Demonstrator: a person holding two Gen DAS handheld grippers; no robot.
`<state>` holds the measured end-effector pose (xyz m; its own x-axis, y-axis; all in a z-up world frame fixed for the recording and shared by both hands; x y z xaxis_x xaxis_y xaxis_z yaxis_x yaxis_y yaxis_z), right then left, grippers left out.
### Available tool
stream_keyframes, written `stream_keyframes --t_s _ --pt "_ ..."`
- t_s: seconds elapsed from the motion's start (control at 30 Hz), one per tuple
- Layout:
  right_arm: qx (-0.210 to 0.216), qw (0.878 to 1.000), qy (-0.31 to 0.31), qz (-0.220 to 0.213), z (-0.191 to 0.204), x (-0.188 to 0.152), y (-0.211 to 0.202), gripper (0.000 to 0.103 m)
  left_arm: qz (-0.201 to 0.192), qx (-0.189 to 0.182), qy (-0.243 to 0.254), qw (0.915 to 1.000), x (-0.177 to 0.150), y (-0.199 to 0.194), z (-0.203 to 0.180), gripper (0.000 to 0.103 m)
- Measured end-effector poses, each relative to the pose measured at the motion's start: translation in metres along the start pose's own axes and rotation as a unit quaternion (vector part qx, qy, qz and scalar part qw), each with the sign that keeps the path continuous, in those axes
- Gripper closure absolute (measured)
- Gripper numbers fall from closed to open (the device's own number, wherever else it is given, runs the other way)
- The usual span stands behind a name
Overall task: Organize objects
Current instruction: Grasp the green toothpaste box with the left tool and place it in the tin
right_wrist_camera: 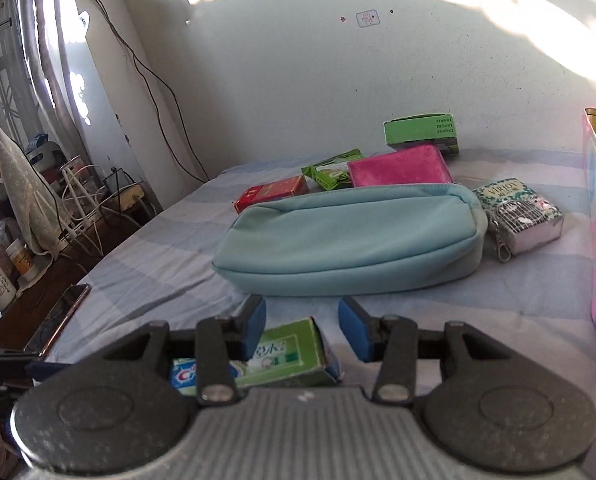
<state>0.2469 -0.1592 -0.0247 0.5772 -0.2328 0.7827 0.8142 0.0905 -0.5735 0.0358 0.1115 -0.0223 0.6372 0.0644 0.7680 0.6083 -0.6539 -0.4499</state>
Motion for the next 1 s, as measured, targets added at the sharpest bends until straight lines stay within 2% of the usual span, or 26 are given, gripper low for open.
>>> stream_keyframes --t_s 0.07,0.17,0.27,0.43,0.47,0.53,0.57,0.6,0.73,0.83,0.93,1.0 --pt "0.002 1.0 0.006 -0.002 -0.002 -0.003 -0.006 0.06 0.005 -0.002 -0.002 1.0 -0.005 0.006 0.0 0.044" --pt "0.022 1.0 0.014 0.014 0.0 -0.011 -0.014 0.057 0.012 0.02 -0.011 0.9997 -0.007 0.02 0.008 0.044" --pt "0.017 1.0 -0.014 0.017 0.0 -0.026 -0.032 0.056 0.014 0.015 -0.019 0.9996 -0.005 0.026 0.013 0.04" --pt "0.034 0.999 -0.023 0.026 -0.008 -0.055 -0.069 0.056 0.013 0.017 0.016 0.9996 0.001 0.029 0.007 0.034" --pt "0.031 0.999 -0.03 0.021 -0.009 -0.056 -0.073 0.049 0.012 0.015 0.018 0.9997 0.003 0.028 0.007 0.033" --pt "0.008 0.998 -0.067 0.0 -0.007 -0.055 -0.081 0.037 0.017 0.013 0.014 0.9997 0.003 0.025 0.008 0.023" --pt "0.0 0.996 -0.087 -0.006 -0.005 -0.054 -0.081 0.033 0.021 0.015 0.01 0.9996 0.003 0.024 0.01 0.023" --pt "-0.007 0.994 -0.111 -0.01 -0.002 -0.053 -0.08 0.032 0.023 0.016 0.003 0.9996 0.002 0.022 0.011 0.023" --pt "0.003 0.984 -0.176 -0.003 0.005 -0.053 -0.065 0.03 0.02 -0.002 -0.03 0.9993 -0.003 0.016 0.009 0.024" --pt "0.013 0.977 -0.213 0.011 0.011 -0.053 -0.045 0.027 0.029 -0.006 -0.036 0.9989 -0.005 0.023 0.004 0.025" --pt "0.036 0.971 -0.233 0.036 0.019 -0.057 -0.029 0.025 0.041 0.017 -0.019 0.9988 -0.005 0.038 0.005 0.028" --pt "0.026 0.971 -0.235 0.026 0.02 -0.057 -0.03 0.028 0.04 0.033 -0.007 0.9986 0.002 0.041 0.004 0.028"
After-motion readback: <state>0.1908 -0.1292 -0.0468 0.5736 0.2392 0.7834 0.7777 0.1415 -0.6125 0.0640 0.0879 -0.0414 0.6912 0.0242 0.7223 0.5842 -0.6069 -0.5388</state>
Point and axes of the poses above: each gripper's, at about its wrist camera, not at the fingertips, and y roughly the way its jaws point, z to its left, x to its top, the point moved 8 cm from there along y, roughly the way its jaws point, and after that the axes turned 10 degrees about -x, right-handed, at the moved point
